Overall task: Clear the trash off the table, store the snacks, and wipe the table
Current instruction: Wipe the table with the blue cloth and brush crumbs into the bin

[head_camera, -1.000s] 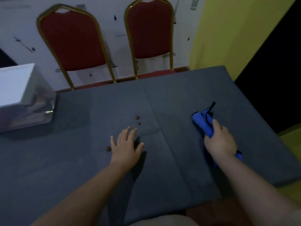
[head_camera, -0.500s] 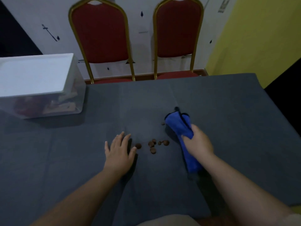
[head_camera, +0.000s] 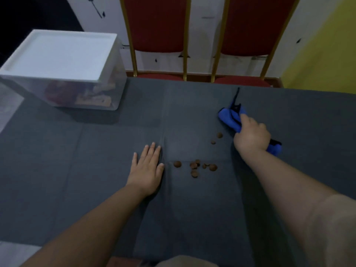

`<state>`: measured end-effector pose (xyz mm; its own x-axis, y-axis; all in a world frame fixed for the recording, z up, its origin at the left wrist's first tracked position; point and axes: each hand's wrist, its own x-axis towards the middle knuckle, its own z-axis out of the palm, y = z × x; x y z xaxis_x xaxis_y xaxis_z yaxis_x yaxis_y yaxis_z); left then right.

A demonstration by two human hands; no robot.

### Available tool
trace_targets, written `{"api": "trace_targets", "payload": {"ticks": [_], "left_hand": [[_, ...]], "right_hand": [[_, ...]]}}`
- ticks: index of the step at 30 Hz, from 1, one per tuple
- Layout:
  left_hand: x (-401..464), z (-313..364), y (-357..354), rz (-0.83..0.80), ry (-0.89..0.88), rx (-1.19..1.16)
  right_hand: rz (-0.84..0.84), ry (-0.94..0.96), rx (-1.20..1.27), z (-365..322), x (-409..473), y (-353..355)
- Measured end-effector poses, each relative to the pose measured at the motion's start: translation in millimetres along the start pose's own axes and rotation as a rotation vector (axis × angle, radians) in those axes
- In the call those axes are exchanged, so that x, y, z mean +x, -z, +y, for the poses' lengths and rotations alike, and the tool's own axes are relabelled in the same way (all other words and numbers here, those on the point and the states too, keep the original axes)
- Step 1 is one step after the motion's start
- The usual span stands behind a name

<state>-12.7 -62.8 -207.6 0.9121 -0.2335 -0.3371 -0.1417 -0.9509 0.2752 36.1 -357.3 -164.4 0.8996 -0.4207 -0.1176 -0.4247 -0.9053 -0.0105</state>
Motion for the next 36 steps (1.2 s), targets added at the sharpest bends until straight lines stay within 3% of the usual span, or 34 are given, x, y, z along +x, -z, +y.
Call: {"api": "trace_targets", "payload": {"ticks": [5,13,16,20,25,29,36], "left_hand": [[-5,1,-3,0.006,0.009,0.064],[-20,6,-13,0.033,0.069,0.086],[-27,4,-17,0.046,0.073,0.095],[-33,4,-21,0.055,0.083,0.095],[-33,1,-20,0.048,0.068,0.084],[-29,-8,-17,0.065,0.05,0.097],[-16,-50,3,0.046,-0.04,0.122]], "right_hand": [[-0.031,0.292,0.022,-33,-32,-4],[-0.181,0.553,0.191,-49,-98,-9],[-0.088,0.482,0.267,-33,-91,-1],[0.071,0.195,0.318,15,-63,13],[0.048,-0.029,0.198,69,-58,5],[0.015,-0.003,0.11,56,-74,-7],[-0.076,0.046,0.095,-33,-118,-8]]}}
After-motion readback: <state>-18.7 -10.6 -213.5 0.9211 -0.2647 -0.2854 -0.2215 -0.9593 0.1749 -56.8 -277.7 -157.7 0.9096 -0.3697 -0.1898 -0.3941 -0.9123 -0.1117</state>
